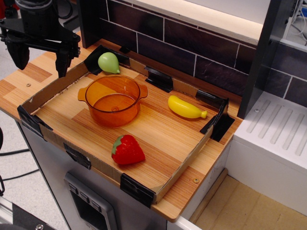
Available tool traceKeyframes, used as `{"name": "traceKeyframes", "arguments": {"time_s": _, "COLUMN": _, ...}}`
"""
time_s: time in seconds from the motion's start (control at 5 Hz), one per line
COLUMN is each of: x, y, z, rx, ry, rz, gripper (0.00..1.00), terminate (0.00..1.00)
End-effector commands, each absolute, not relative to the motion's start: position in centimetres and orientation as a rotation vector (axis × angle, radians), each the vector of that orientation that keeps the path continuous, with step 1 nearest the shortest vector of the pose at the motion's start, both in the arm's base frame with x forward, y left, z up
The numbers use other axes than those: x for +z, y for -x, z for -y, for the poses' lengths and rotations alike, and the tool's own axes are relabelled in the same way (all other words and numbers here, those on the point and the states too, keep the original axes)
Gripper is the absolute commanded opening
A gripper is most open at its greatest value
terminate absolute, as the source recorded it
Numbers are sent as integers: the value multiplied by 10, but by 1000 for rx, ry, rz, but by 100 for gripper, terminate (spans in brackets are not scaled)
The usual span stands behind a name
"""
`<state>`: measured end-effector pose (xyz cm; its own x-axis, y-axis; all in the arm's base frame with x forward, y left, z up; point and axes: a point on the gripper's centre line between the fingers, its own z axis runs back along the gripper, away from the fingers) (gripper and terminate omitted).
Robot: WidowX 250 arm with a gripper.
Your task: Put banana in pot
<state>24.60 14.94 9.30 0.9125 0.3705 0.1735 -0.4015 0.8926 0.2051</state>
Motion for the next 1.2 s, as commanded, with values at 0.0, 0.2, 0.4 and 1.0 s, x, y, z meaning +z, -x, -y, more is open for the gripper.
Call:
{"name": "traceKeyframes", "arguments": {"time_s": 0.0, "x": 93, "y": -246, "z": -149, "rx": 402, "ry": -240, "rz": 131, "gripper": 100, "terminate": 0}}
{"name": "traceKeyframes", "arguments": {"time_s": 0.2, "x": 116, "y": -241, "z": -120, "rx": 464, "ry": -166, "rz": 139, "gripper": 100, "terminate": 0}}
{"name": "traceKeyframes", "arguments": {"time_s": 0.4, "x": 135, "y": -249, "z": -88, "rx": 512, "ry": -163, "rz": 99, "gripper": 100, "terminate": 0}}
{"name": "traceKeyframes", "arguments": {"time_s": 1.0, "x": 137, "y": -299, "z": -11, "rx": 974, "ry": 18, "rz": 106, "gripper": 100, "terminate": 0}}
